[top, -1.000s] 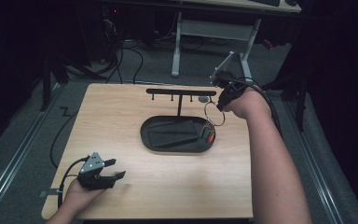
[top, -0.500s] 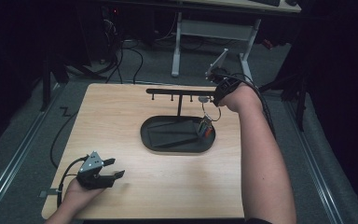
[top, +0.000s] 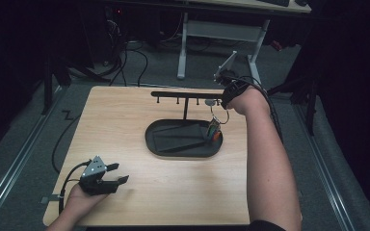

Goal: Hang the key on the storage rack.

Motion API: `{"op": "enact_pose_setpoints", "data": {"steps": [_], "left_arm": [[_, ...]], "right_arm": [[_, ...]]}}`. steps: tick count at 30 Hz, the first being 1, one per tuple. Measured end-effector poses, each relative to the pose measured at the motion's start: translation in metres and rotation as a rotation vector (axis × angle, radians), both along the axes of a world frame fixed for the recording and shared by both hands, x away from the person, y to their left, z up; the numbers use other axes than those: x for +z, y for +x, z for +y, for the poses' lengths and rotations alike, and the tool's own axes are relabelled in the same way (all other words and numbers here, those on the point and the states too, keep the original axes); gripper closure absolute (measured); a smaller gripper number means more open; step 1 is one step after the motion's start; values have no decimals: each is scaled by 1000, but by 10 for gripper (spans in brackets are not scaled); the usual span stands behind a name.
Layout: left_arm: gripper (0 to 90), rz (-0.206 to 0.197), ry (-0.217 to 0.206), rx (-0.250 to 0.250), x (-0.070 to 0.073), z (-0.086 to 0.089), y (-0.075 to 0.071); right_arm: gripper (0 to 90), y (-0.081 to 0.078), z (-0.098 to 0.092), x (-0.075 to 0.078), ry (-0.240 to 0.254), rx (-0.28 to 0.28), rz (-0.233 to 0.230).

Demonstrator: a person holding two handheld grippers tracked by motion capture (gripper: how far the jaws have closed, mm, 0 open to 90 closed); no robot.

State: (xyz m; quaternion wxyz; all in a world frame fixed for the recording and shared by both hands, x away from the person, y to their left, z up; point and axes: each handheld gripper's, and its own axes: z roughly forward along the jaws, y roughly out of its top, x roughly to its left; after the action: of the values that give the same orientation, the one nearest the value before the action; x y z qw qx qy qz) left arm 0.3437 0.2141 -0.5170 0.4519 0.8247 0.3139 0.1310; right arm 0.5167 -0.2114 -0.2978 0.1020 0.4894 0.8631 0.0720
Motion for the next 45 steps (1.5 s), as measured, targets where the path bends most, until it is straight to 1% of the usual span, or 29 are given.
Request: {"op": "enact_pose_setpoints", "data": {"steps": [2,6,10,12,13,16,17,18,20,22,23,24,25,26,29,31,33,35,39,40,41,45], "left_arm": [[355,1,5,-3,0,0,0],[356,1,8,-5,0,-1,0],[356,3,8,-2,-1,-1,0],[355,3,9,-1,-1,-1,0],[356,3,10,-2,0,-1,0],[355,3,10,-2,0,-1,0],[355,1,8,0,-1,-1,0],[355,2,9,-1,0,0,0],[355,1,11,-2,0,0,0],[355,0,12,-3,-1,-1,0],[355,1,12,-3,-1,-1,0],[355,2,13,-3,-1,-1,0],[355,2,13,-4,-1,-1,0],[355,0,12,-3,-1,-1,0],[355,1,14,-3,-1,-1,0],[355,1,15,-5,-1,-1,0],[355,4,15,-6,-1,-1,0],[355,5,15,-7,-1,-2,0],[355,5,19,-13,-1,-3,0],[355,5,21,-15,-1,-3,0],[355,4,19,-15,-1,-3,0],[354,3,19,-17,0,-4,-1]], "right_arm": [[876,1,-1,0,1,7,-6],[876,2,-3,-1,1,4,-11],[876,3,-3,-2,7,-5,2],[876,4,-3,-3,5,3,-8],[876,5,-3,-3,7,-3,-3],[875,7,-2,-6,8,7,-1],[875,6,0,-7,10,-5,5],[875,8,0,-8,2,16,-7],[874,8,1,-9,5,4,-4],[873,9,1,-9,0,10,-11],[871,9,2,-9,-3,1,-11],[869,10,2,-10,-11,18,-22],[866,10,3,-10,-16,13,-28],[858,10,3,-10,-18,13,-32],[790,11,3,-9,-16,-6,-47],[784,10,3,-8,-17,-2,-57],[764,8,5,-7,-16,-10,-60],[755,6,6,-5,-15,0,-66],[700,-2,6,-3,-2,0,-75],[680,-5,6,-3,-2,-10,-73],[661,-8,5,-3,9,-14,-74],[560,-20,2,-7,25,-26,-82]]}}
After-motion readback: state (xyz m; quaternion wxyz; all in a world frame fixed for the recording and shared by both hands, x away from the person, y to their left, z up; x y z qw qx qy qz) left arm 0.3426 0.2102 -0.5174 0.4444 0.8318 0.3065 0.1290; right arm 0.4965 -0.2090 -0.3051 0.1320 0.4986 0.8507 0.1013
